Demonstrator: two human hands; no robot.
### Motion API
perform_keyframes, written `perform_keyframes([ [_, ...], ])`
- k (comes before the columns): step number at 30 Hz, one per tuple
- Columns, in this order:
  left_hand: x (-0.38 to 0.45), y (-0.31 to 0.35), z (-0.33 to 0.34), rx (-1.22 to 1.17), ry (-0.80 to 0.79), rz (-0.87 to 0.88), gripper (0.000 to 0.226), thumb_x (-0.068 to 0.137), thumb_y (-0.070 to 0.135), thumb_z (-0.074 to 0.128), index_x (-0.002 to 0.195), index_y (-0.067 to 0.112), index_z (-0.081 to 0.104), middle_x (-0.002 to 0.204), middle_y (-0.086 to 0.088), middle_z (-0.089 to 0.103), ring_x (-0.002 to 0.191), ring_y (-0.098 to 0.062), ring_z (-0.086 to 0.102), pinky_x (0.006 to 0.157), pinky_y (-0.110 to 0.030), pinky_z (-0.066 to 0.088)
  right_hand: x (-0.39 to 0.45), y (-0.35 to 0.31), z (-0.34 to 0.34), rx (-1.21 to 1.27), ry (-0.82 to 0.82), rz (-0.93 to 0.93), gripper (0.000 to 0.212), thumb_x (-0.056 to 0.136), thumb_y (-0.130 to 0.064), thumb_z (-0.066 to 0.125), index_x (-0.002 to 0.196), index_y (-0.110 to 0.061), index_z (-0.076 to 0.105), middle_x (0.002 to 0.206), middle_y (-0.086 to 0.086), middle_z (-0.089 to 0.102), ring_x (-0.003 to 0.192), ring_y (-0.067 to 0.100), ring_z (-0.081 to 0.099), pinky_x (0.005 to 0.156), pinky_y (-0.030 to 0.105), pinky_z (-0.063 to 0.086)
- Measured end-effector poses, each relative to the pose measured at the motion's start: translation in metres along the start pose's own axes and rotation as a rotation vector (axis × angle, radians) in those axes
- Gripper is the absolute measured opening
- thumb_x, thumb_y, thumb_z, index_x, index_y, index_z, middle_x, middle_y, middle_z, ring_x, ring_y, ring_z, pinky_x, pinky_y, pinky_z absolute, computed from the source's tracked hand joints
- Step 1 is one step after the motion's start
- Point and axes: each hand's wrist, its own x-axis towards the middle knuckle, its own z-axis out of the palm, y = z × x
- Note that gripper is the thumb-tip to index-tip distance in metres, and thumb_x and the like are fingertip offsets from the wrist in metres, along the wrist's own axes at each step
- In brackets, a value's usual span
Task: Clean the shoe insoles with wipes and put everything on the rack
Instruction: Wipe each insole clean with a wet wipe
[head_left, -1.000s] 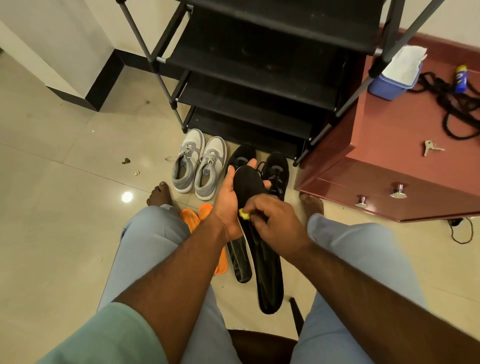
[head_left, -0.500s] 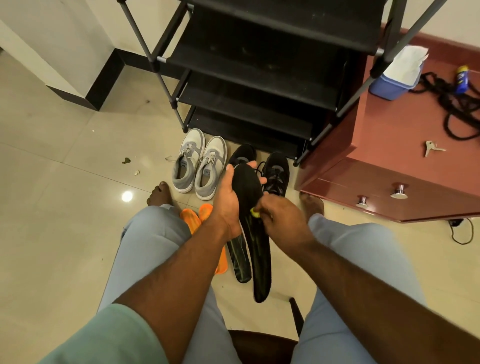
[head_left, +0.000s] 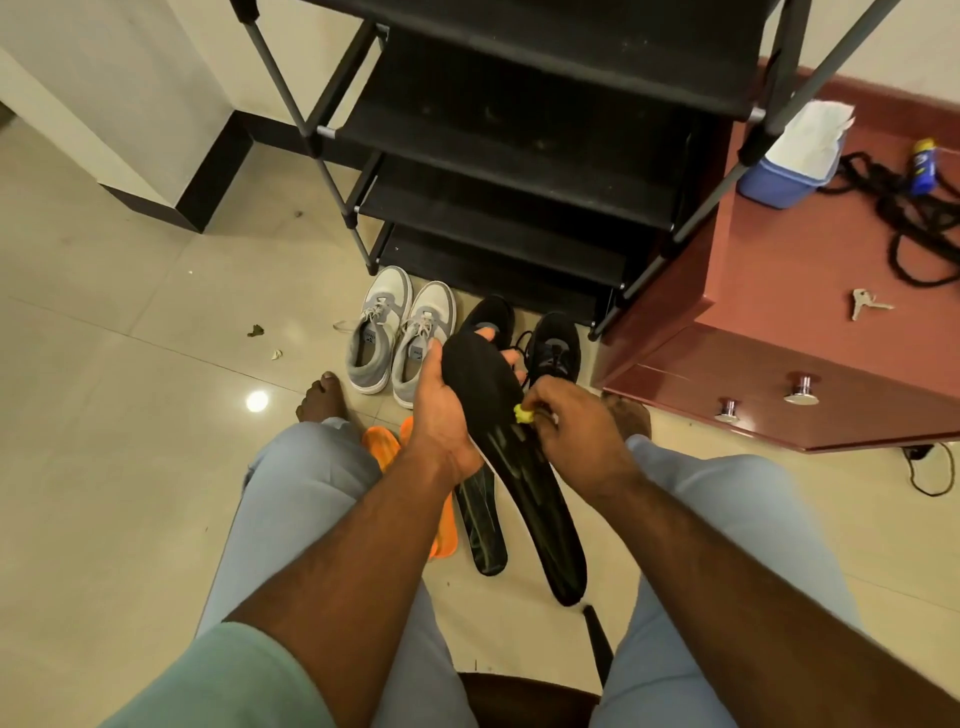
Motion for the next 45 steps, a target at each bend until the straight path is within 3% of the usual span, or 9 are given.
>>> perform_keyframes([
  [6, 0.007, 0.001, -0.003, 0.002, 0.042, 0.017, 0.063, 0.098, 0.065, 0.025, 0.118, 0.02, 0.064, 0.105, -0.014, 0.07, 0.099, -0.03, 0.063, 0.09, -0.046, 0.047, -0.019, -0.025, 0.004, 0.036, -0.114, -0.284, 0.015, 0.077, 0.004, 0.059, 0.085, -0.009, 0.063, 0.086, 0.003, 0.064, 0.084, 0.011, 0.054, 0.081, 0.022, 0.042],
  [11, 0.005, 0.0, -0.003, -0.017, 0.04, 0.017, 0.064, 0.098, 0.065, 0.025, 0.112, 0.018, 0.066, 0.107, -0.016, 0.066, 0.1, -0.031, 0.061, 0.094, -0.045, 0.046, -0.001, 0.001, -0.002, -0.077, -0.045, -0.147, 0.015, 0.083, 0.004, 0.057, 0.089, -0.01, 0.061, 0.088, 0.006, 0.062, 0.086, 0.02, 0.056, 0.08, 0.042, 0.05],
  [17, 0.011, 0.0, -0.008, -0.025, 0.067, 0.028, 0.063, 0.096, 0.068, 0.03, 0.118, 0.022, 0.068, 0.106, -0.014, 0.07, 0.101, -0.031, 0.06, 0.099, -0.052, 0.044, -0.015, -0.029, 0.007, -0.019, -0.053, -0.333, 0.021, 0.073, 0.009, 0.058, 0.083, -0.01, 0.064, 0.085, 0.003, 0.066, 0.084, 0.012, 0.054, 0.082, 0.023, 0.042],
  [22, 0.009, -0.003, -0.005, 0.032, 0.077, 0.015, 0.063, 0.097, 0.068, 0.025, 0.115, 0.025, 0.068, 0.109, -0.013, 0.068, 0.101, -0.029, 0.058, 0.105, -0.052, 0.04, 0.0, -0.008, 0.004, -0.277, -0.055, -0.087, 0.019, 0.083, 0.004, 0.056, 0.092, -0.011, 0.062, 0.09, 0.006, 0.064, 0.087, 0.022, 0.055, 0.075, 0.031, 0.044],
  [28, 0.011, 0.001, -0.004, 0.009, 0.096, 0.017, 0.059, 0.098, 0.067, 0.025, 0.113, 0.027, 0.066, 0.113, -0.013, 0.067, 0.104, -0.03, 0.058, 0.096, -0.047, 0.046, -0.013, -0.031, 0.011, -0.093, -0.019, -0.322, 0.022, 0.073, 0.004, 0.047, 0.078, -0.01, 0.063, 0.077, 0.003, 0.064, 0.073, 0.02, 0.055, 0.072, 0.024, 0.04],
  [34, 0.009, -0.001, -0.004, 0.059, 0.067, 0.024, 0.062, 0.097, 0.068, 0.024, 0.117, 0.028, 0.067, 0.111, -0.011, 0.068, 0.098, -0.026, 0.061, 0.094, -0.047, 0.048, 0.001, -0.008, 0.006, -0.288, -0.137, 0.021, 0.021, 0.086, -0.002, 0.053, 0.1, -0.015, 0.062, 0.102, 0.002, 0.062, 0.098, 0.019, 0.052, 0.085, 0.027, 0.04],
  [39, 0.01, 0.0, -0.005, 0.036, 0.078, 0.034, 0.06, 0.098, 0.067, 0.026, 0.115, 0.027, 0.067, 0.109, -0.012, 0.069, 0.097, -0.028, 0.061, 0.086, -0.044, 0.052, -0.019, -0.038, 0.006, -0.131, -0.06, -0.292, 0.02, 0.074, 0.003, 0.06, 0.081, -0.013, 0.067, 0.082, 0.0, 0.066, 0.079, 0.018, 0.055, 0.074, 0.027, 0.043],
  [42, 0.008, 0.0, -0.003, 0.035, 0.062, 0.017, 0.063, 0.097, 0.069, 0.024, 0.119, 0.027, 0.066, 0.111, -0.013, 0.068, 0.098, -0.028, 0.06, 0.092, -0.046, 0.05, -0.008, -0.019, 0.005, -0.184, -0.061, -0.166, 0.022, 0.076, 0.006, 0.061, 0.086, -0.013, 0.064, 0.087, 0.003, 0.065, 0.083, 0.023, 0.056, 0.073, 0.038, 0.05],
  [45, 0.008, -0.002, -0.003, 0.044, 0.057, 0.018, 0.063, 0.097, 0.069, 0.024, 0.119, 0.027, 0.065, 0.114, -0.014, 0.067, 0.098, -0.029, 0.06, 0.099, -0.048, 0.045, -0.004, -0.01, 0.009, -0.171, -0.028, -0.044, 0.02, 0.081, 0.005, 0.057, 0.089, -0.013, 0.063, 0.091, 0.003, 0.063, 0.089, 0.023, 0.055, 0.076, 0.033, 0.045],
])
